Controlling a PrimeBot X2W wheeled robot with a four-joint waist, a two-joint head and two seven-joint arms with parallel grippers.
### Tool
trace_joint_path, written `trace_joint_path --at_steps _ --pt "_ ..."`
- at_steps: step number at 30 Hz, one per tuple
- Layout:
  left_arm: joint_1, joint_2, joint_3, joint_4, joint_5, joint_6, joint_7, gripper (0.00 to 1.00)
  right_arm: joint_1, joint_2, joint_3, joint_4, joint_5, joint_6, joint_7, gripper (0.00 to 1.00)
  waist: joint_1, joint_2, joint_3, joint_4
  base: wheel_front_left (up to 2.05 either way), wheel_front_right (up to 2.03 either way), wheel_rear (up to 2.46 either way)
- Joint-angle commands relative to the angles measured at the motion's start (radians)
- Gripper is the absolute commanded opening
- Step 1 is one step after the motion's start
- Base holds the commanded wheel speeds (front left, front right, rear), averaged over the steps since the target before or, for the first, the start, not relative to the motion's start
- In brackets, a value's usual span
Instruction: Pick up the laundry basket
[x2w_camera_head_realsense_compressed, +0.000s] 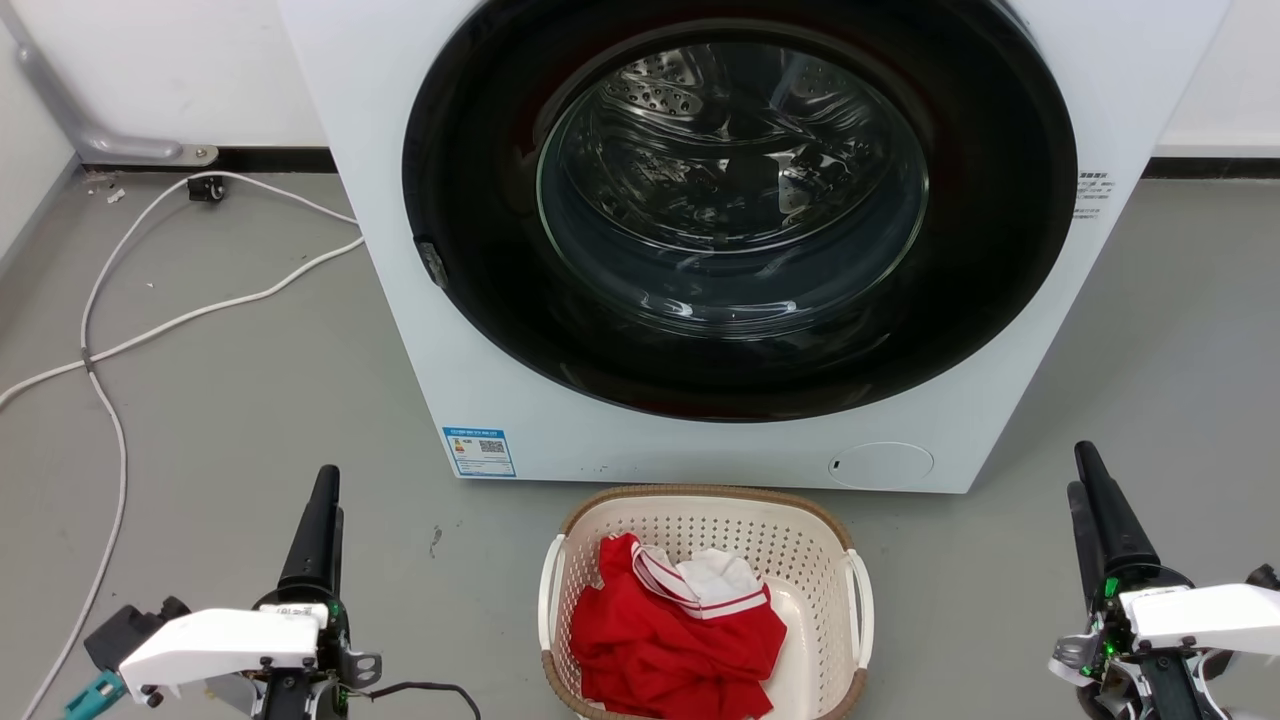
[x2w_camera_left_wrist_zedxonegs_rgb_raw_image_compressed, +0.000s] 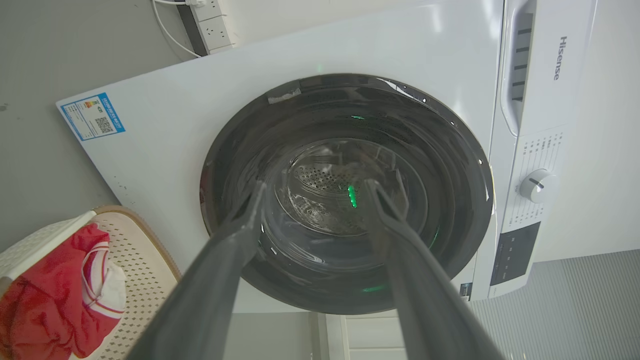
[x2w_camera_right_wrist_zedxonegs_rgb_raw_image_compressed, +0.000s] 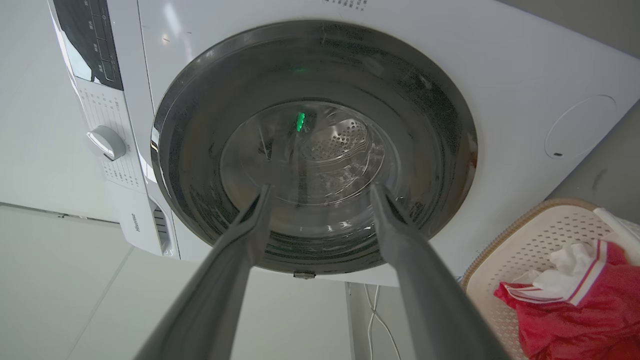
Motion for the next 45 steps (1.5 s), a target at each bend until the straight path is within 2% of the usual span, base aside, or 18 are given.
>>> trace_joint_path --at_steps 1,13,20,34,45 --pt "-0.011 0.002 -0.002 -0.037 0.058 0.01 -0.014 1.0 -0.004 -0.003 0.003 -0.039 -0.066 0.0 -0.013 1.0 0.0 0.0 0.001 0.0 0.0 0.0 0.0" --pt "0.012 0.002 -0.048 -0.108 0.337 0.082 -0.069 1.0 0.021 -0.003 0.044 -0.115 -0.42 0.0 -0.068 1.0 0.0 0.0 0.007 0.0 0.0 0.0 0.0" --pt "0.027 0.003 -0.067 -0.121 0.457 0.105 -0.095 1.0 0.037 -0.003 0.067 -0.13 -0.582 0.0 -0.095 1.0 0.0 0.0 0.008 0.0 0.0 0.0 0.0" --pt "0.049 0.003 -0.084 -0.137 0.64 0.129 -0.143 1.0 0.06 -0.003 0.084 -0.149 -0.811 0.0 -0.142 1.0 0.0 0.0 0.009 0.0 0.0 0.0 0.0" --pt "0.064 0.003 -0.095 -0.144 0.772 0.14 -0.175 1.0 0.08 -0.004 0.092 -0.169 -0.939 0.0 -0.174 1.0 0.0 0.0 0.011 0.0 0.0 0.0 0.0"
